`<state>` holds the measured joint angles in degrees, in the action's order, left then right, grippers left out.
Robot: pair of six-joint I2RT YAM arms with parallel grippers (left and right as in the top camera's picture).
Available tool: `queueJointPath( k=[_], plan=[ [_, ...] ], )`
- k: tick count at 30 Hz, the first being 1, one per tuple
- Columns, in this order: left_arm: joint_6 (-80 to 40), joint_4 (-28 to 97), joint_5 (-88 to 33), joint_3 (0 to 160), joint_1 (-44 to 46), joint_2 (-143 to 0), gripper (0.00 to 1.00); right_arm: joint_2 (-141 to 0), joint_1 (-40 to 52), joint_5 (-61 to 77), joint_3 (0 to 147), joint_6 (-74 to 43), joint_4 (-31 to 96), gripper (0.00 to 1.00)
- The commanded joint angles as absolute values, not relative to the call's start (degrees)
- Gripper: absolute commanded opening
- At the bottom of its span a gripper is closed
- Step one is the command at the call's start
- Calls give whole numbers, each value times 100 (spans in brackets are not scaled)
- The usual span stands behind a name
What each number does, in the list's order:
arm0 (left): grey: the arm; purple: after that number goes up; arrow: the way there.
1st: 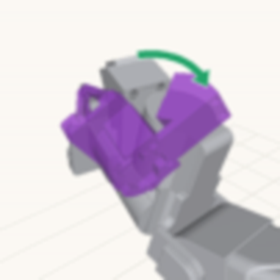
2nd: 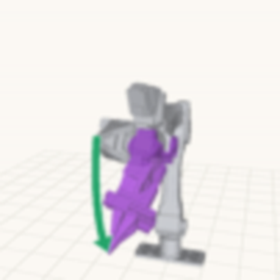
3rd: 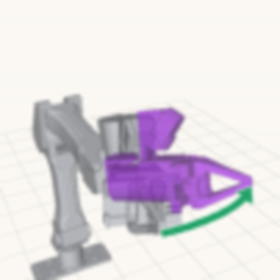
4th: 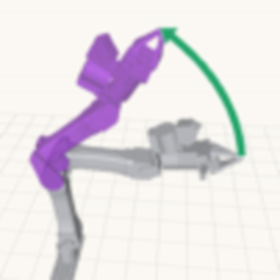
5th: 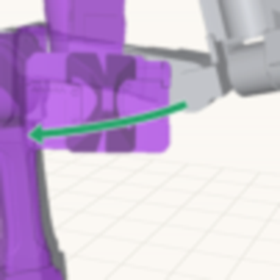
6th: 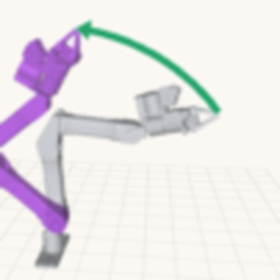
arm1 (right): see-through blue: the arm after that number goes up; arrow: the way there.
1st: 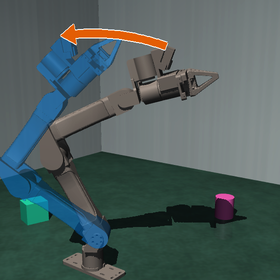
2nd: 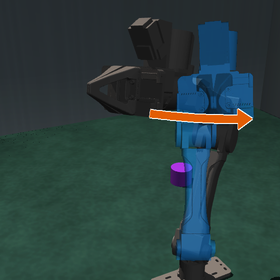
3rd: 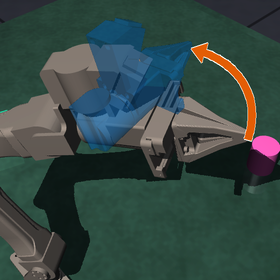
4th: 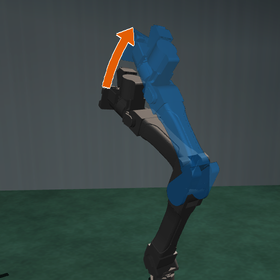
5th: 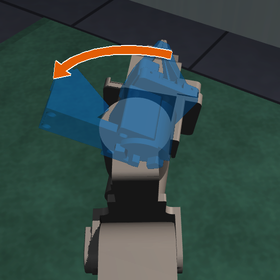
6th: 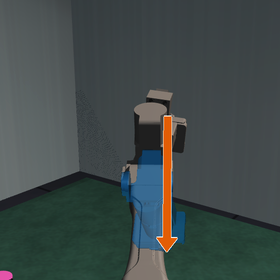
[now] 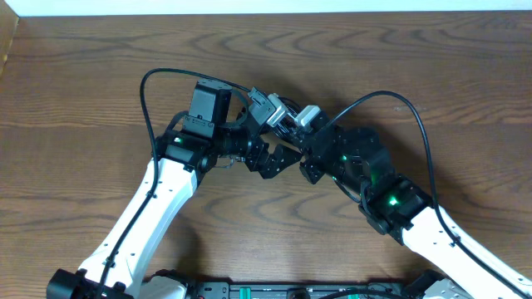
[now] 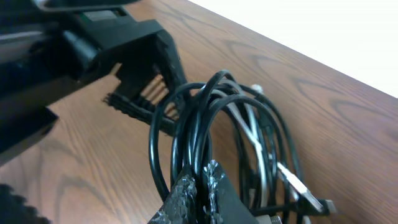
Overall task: Untangle cables
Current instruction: 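Bring the left gripper to the bundle and grasp a black cable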
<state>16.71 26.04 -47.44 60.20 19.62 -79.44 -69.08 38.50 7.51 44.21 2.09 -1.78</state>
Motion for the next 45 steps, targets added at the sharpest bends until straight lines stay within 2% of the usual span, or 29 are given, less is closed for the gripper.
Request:
queueJointPath(
  k=[1,6,13,20,29,36,45],
  plan=[
    [1267,2600,-4685,5979,1968,-7942,98,-6665,3850,-587,4523,80,-143,1],
    [646,2379,-4694,5979,1968,-7935,98,-6637,3850,-965,4523,82,-102,1],
    [-526,1396,-4628,5979,1968,-7935,98,-6637,3870,-982,4523,-45,-86,1],
    [-1251,1100,-3210,5979,1968,-7935,98,-6608,3872,-821,4523,-43,-58,1],
    [-2349,1074,-2106,5979,1968,-7979,98,-6412,3872,-792,4523,-43,-54,1],
    [-3280,766,-2123,5979,1970,-8359,98,-6353,3872,-646,4523,-43,-21,1],
    [-3782,235,-3607,5979,1970,-8761,98,-6355,3868,-705,4523,-38,113,1]
  ],
)
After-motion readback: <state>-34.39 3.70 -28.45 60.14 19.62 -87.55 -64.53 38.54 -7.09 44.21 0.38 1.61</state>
